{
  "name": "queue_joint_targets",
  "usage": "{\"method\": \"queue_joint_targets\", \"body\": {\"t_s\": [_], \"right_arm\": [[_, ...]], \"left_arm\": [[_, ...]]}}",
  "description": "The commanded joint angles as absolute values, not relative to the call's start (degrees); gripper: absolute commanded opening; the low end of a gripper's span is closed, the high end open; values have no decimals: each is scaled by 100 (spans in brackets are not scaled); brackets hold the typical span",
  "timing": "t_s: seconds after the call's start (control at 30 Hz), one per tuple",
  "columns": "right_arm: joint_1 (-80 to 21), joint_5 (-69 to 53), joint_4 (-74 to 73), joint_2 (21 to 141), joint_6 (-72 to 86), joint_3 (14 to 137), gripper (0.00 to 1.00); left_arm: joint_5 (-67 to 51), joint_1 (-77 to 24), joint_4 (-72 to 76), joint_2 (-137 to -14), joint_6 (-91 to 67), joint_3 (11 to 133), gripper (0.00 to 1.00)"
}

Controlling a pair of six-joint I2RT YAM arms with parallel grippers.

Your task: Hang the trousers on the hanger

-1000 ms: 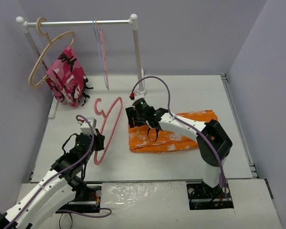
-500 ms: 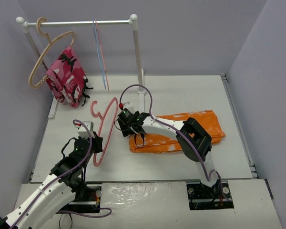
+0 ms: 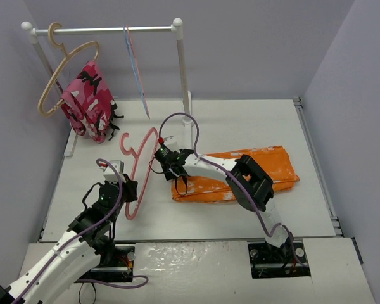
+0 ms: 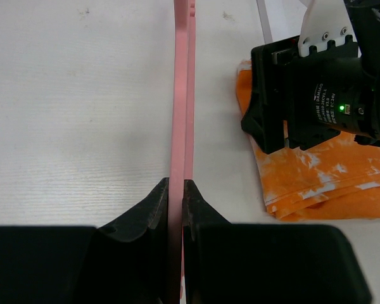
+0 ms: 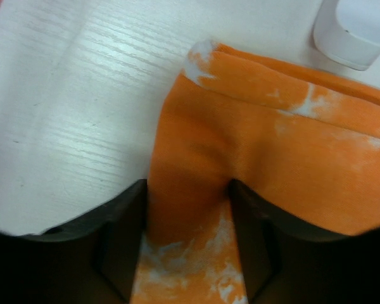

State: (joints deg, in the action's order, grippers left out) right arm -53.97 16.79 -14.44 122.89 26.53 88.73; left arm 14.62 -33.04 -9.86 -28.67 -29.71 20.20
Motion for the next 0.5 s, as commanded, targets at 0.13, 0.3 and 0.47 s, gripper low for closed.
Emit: {"method": "queue_joint_targets", "body": {"t_s": [0.13,0.3,0.47], "right_arm": [[-5362,868,-1687,12304,2915,8771,0],[-5134,406,-1356,11637,2758,8482,0],[-5019,-301,-863,10829,2579,8329,0]], "left_arm": [[1344,-3306,-62,-3235,-3139,2071,0],[1213,-3322,374,-3401,-3182,2012,0],[1082,-3322,907,-3710,-3185,2059,0]]}}
